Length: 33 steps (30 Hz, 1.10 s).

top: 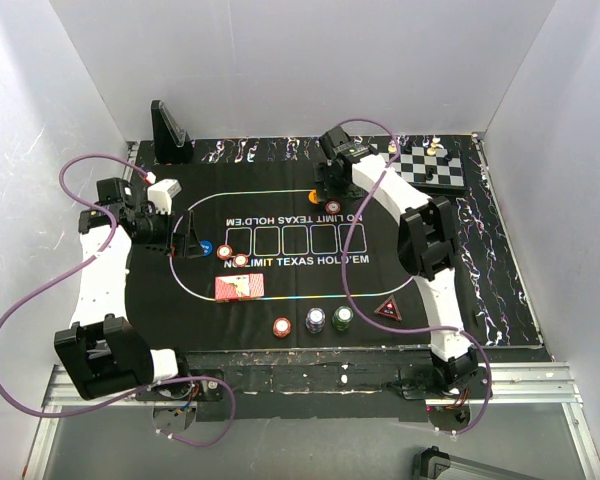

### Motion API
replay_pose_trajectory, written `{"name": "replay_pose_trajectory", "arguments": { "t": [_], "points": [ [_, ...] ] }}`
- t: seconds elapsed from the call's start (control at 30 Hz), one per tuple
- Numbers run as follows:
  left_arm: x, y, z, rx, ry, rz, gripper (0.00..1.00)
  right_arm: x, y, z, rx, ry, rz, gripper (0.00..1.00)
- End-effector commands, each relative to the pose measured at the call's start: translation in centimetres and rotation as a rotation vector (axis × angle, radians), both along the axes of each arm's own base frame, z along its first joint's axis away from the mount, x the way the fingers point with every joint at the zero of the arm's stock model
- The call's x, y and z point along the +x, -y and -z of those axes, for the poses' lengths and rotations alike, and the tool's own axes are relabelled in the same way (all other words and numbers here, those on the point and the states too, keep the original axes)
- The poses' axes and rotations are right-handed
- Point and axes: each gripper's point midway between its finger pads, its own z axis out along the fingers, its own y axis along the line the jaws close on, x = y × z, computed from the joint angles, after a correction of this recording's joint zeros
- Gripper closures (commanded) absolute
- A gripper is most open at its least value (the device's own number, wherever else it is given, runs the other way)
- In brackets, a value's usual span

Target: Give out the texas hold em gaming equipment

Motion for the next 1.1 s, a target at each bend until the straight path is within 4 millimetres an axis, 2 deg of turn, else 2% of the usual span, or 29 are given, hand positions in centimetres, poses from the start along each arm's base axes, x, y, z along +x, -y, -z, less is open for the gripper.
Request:
{"name": "replay_pose_trajectory", "arguments": {
  "t": [0.0,0.07,0.17,0.33,0.4,0.57,0.67,0.9,1.07],
  "points": [
    [-0.1,-0.2,-2.5,0.018,0.078,-0.011,0.00,-4.0,-3.4,-9.9,0.014,0.176,-0.102,0.18],
    [0.0,-0.4,-2.9,0.031,0.082,-0.022,0.00,-7.6,-4.9,-10.1,0.012,0.167,-0.158,0.18],
    [-0.1,-0.7,-3.0,0.046,0.083,-0.038,0.00,-14.4,-8.5,-10.9,0.080,0.162,-0.276,0.17],
    [-0.3,-0.9,-2.9,0.058,0.076,-0.066,0.00,-24.7,-12.2,-8.4,0.105,0.068,-0.453,0.12],
    [-0.2,-1.0,-2.8,0.059,0.068,-0.079,0.00,-27.5,-13.1,-7.4,0.109,0.035,-0.496,0.11],
    [-0.7,-1.0,-3.1,0.058,0.066,-0.093,0.00,-31.4,-13.9,-4.9,0.071,-0.033,-0.544,0.10],
    [-0.8,-1.0,-3.4,0.062,0.074,-0.099,0.00,-33.0,-14.2,-3.4,0.042,-0.063,-0.559,0.10],
    [-1.2,-1.3,-3.4,0.082,0.069,-0.115,0.00,-34.4,-13.7,0.9,-0.016,-0.126,-0.579,0.08],
    [-1.2,-1.2,-3.3,0.072,0.061,-0.117,0.00,-35.0,-13.7,2.4,-0.022,-0.153,-0.582,0.08]
  ]
}}
